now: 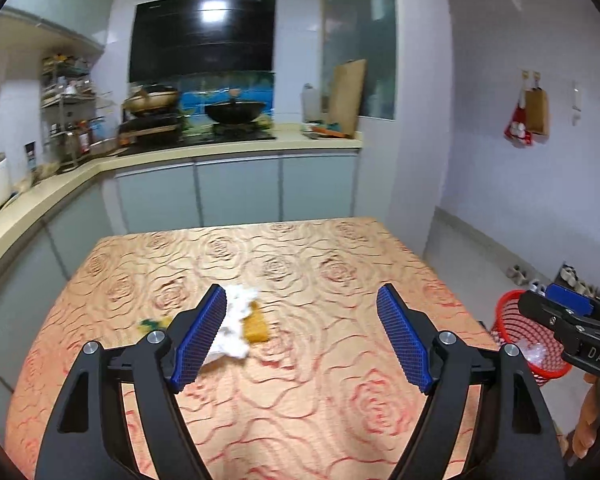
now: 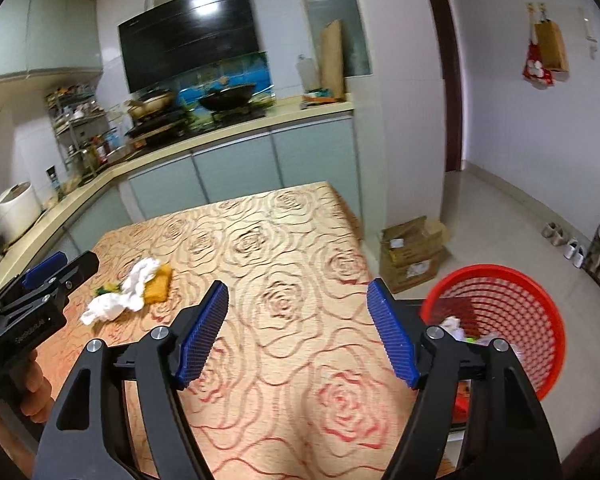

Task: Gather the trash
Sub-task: 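Bring both open tools back over the white tissues on the table, then grasp a white tissue with the left tool while the right tool grasps another tissue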

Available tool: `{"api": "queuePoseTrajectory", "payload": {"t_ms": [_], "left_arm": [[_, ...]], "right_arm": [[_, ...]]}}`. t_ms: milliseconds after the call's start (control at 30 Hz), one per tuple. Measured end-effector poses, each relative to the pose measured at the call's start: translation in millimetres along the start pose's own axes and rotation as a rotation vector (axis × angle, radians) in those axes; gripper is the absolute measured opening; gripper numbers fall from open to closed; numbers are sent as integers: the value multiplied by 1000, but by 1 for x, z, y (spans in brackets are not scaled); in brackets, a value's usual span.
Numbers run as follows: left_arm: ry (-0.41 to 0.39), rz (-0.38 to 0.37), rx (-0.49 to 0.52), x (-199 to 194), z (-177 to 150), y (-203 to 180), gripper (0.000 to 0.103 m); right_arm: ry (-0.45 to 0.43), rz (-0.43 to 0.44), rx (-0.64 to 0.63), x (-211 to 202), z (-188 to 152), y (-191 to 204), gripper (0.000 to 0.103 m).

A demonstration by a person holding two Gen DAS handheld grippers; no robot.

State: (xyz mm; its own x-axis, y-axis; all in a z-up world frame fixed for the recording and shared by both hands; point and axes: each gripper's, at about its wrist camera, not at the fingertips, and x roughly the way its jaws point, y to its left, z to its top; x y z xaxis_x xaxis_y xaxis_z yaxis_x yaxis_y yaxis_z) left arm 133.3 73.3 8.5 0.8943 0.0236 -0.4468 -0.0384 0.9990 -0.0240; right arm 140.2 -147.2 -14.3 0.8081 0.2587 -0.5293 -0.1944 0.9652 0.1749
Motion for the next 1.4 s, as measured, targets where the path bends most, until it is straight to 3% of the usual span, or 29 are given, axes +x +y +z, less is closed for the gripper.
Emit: {"api": "queuePoseTrajectory", "payload": {"t_ms": [667, 967, 1400], "left_arm": [[77, 220, -86, -11, -39, 112, 79], [147, 199, -74, 11, -54, 128, 79], [262, 137, -88, 76, -44, 137, 78]], "right_arm": [[52, 115, -86, 32, 2, 64, 70], [77, 130, -109, 45, 1, 77, 70], [99, 117, -107, 64, 3, 80, 70]]}}
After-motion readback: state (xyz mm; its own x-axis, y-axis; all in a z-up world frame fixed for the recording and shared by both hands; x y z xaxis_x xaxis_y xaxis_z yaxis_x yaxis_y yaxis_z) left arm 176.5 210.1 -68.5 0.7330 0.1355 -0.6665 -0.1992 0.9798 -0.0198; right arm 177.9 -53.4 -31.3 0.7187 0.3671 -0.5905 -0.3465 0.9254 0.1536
